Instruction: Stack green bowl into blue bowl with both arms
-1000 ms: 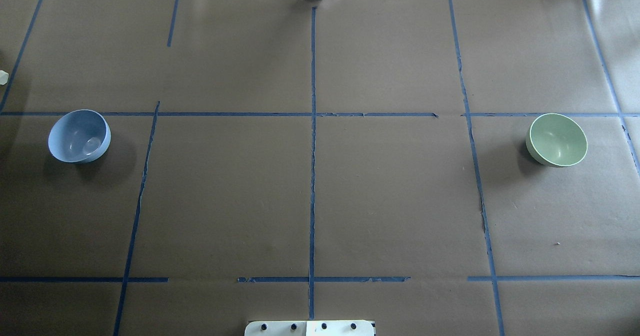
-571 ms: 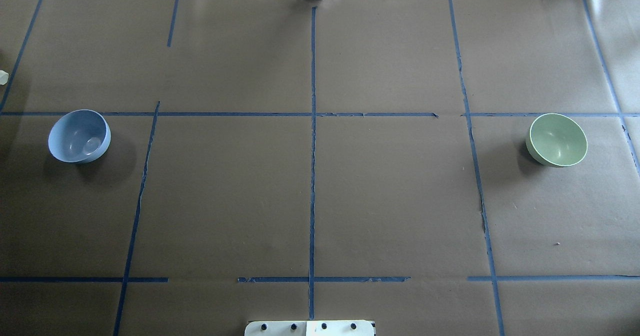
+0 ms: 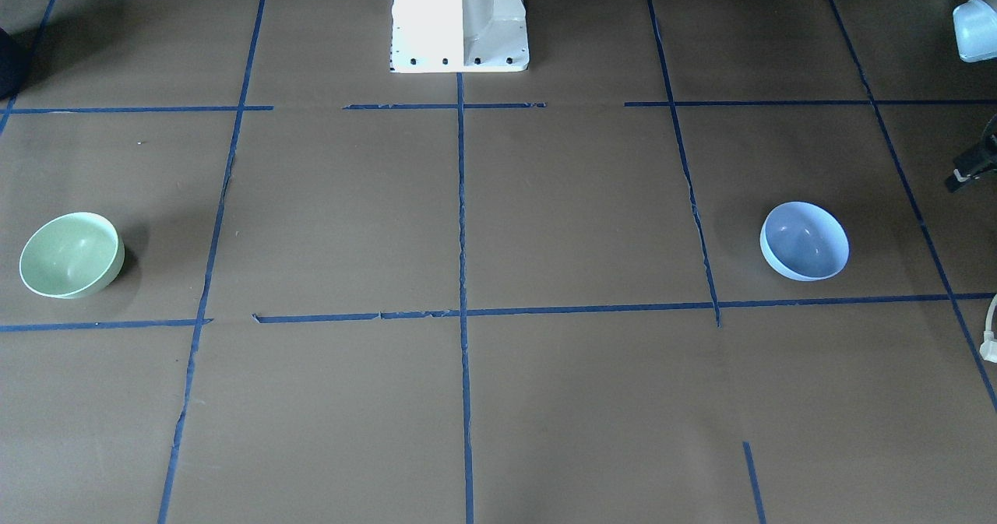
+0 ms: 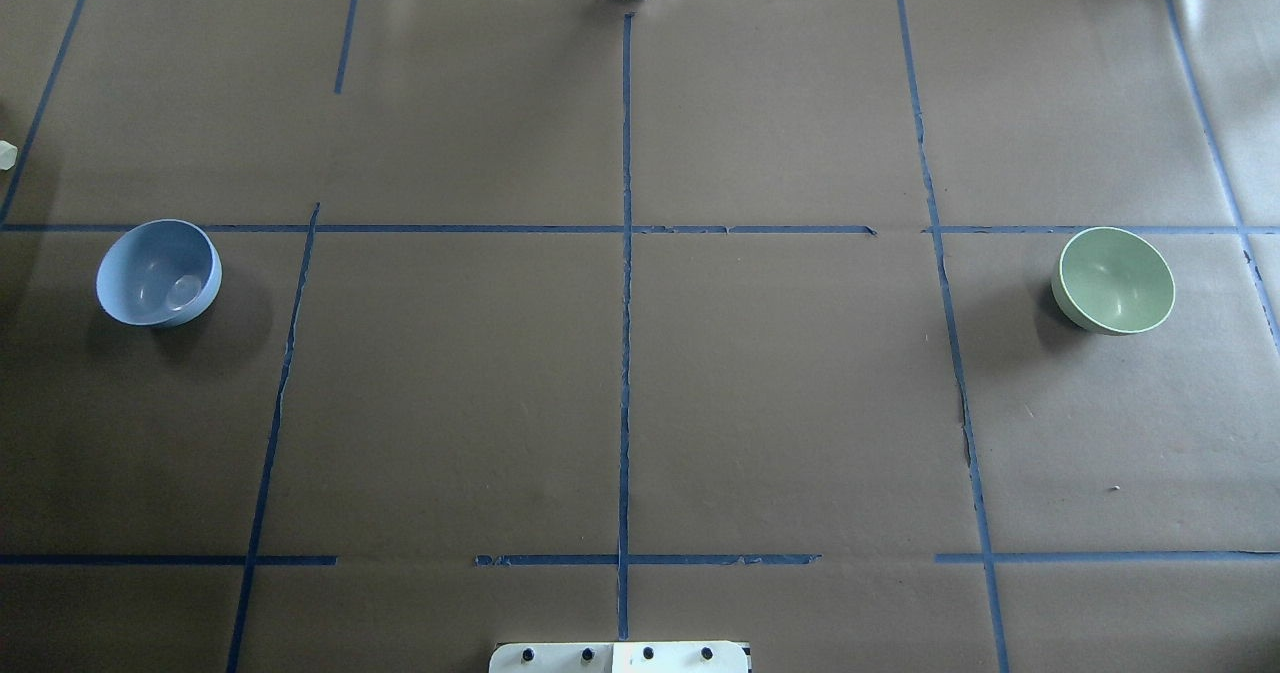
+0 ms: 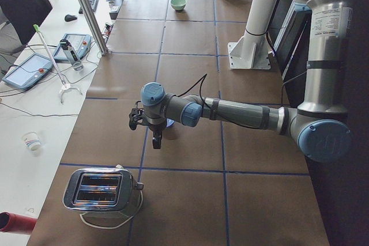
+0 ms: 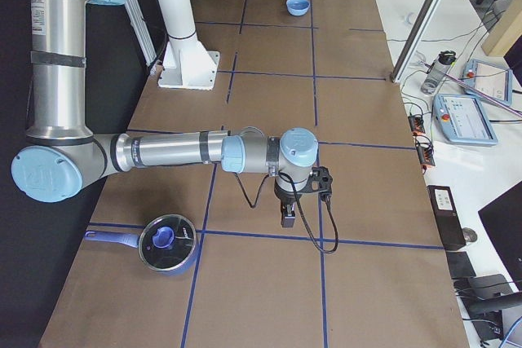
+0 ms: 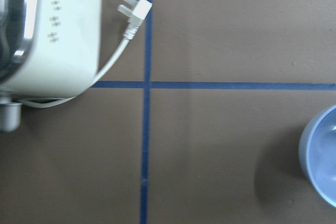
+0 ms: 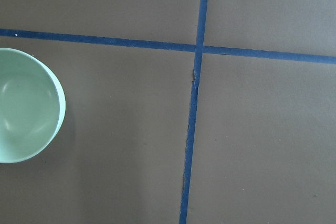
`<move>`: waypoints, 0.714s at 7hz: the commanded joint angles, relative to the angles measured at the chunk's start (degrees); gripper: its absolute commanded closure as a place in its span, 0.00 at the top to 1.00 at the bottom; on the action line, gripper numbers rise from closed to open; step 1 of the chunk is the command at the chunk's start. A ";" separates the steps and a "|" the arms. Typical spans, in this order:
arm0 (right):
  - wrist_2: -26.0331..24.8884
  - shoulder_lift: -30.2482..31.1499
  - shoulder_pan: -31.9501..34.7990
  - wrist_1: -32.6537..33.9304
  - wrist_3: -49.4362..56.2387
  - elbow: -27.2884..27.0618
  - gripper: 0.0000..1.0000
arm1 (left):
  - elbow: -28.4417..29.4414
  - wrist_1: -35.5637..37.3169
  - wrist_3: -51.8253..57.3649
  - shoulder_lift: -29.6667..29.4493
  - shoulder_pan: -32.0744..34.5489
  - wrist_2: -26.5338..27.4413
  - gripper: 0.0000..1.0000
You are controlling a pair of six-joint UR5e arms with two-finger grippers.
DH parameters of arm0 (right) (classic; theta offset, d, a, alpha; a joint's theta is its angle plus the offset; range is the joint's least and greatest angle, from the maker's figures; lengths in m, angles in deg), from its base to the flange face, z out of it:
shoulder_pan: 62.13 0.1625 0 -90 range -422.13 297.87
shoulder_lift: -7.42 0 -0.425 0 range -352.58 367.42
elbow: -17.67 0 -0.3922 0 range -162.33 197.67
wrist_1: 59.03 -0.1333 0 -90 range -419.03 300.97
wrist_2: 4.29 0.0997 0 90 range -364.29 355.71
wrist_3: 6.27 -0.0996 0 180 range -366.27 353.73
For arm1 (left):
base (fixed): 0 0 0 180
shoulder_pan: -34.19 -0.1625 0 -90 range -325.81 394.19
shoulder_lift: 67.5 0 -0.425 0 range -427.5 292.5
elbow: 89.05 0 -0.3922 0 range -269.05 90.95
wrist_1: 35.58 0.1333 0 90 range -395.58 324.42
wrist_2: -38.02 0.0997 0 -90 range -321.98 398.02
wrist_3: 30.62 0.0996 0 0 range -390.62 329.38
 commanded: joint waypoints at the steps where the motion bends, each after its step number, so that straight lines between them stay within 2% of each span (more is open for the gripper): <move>1: 0.07 -0.01 -0.11 0.03 0.02 0.01 1.00 | 3.94 -8.23 -8.71 -1.40 -4.27 -0.07 1.00; 2: 0.07 -0.01 -0.11 0.03 0.02 0.18 1.00 | 7.97 -14.30 -13.54 -2.97 -6.02 0.01 1.00; 3: 0.15 -0.01 -0.02 0.03 0.11 0.10 1.00 | 9.32 -17.15 -18.46 -3.77 -9.09 0.19 1.00; 5: 0.15 -0.01 -0.11 0.03 0.11 0.10 1.00 | 9.16 -17.26 -19.39 -3.78 -11.74 0.28 1.00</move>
